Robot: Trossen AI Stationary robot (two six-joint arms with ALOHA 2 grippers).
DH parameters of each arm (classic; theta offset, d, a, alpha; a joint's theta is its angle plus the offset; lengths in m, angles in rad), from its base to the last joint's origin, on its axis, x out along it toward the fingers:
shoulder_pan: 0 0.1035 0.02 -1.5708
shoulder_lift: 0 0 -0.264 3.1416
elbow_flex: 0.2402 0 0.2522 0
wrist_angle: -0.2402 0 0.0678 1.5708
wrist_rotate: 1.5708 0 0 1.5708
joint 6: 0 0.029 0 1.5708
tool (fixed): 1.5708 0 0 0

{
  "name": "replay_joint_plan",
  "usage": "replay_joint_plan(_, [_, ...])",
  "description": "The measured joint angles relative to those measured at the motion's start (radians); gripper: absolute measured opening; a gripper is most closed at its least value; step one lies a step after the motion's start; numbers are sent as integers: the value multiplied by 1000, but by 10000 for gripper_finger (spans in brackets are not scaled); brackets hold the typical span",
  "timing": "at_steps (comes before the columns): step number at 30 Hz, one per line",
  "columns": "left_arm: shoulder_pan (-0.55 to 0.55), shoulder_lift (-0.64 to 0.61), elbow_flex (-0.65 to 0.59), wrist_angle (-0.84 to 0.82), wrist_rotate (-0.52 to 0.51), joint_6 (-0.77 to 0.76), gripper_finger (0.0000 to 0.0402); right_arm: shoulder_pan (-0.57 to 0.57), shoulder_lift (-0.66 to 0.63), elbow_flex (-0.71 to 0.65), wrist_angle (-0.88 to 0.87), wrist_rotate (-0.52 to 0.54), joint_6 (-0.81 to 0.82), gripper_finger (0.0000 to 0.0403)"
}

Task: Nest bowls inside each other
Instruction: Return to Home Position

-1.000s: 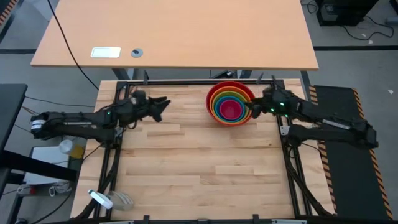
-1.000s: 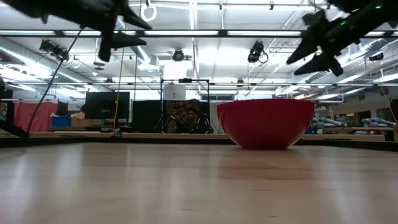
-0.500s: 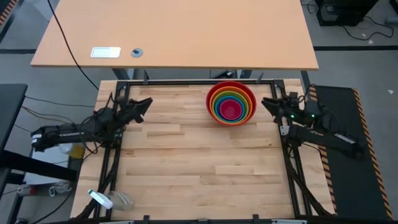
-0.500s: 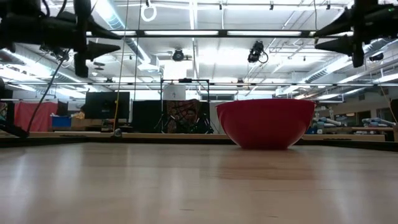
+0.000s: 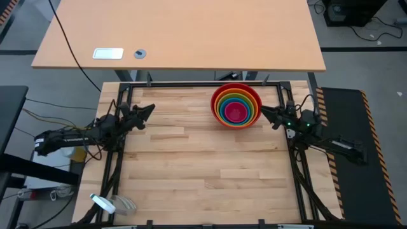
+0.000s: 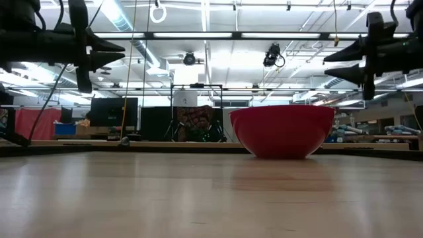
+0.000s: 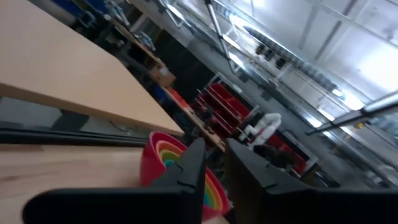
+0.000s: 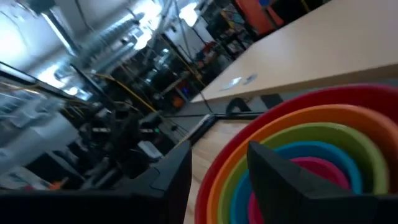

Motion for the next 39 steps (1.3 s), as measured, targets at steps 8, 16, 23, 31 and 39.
replay_joint_plan(8, [-71,0,-32,-6,-10,36,26,5,10,-96,109,-8,15,162])
replay_joint_plan(16, [-74,0,-32,-67,-14,53,16,5,9,-96,129,-12,0,162])
replay_joint_plan(23, [-74,0,-33,-100,-13,53,16,5,9,-96,138,-16,48,162])
replay_joint_plan(31, [-74,1,-33,-201,-13,253,16,5,9,-96,137,-16,-148,162])
replay_joint_plan(39, [-74,0,-33,-199,-12,254,16,5,9,-96,137,-16,-154,162])
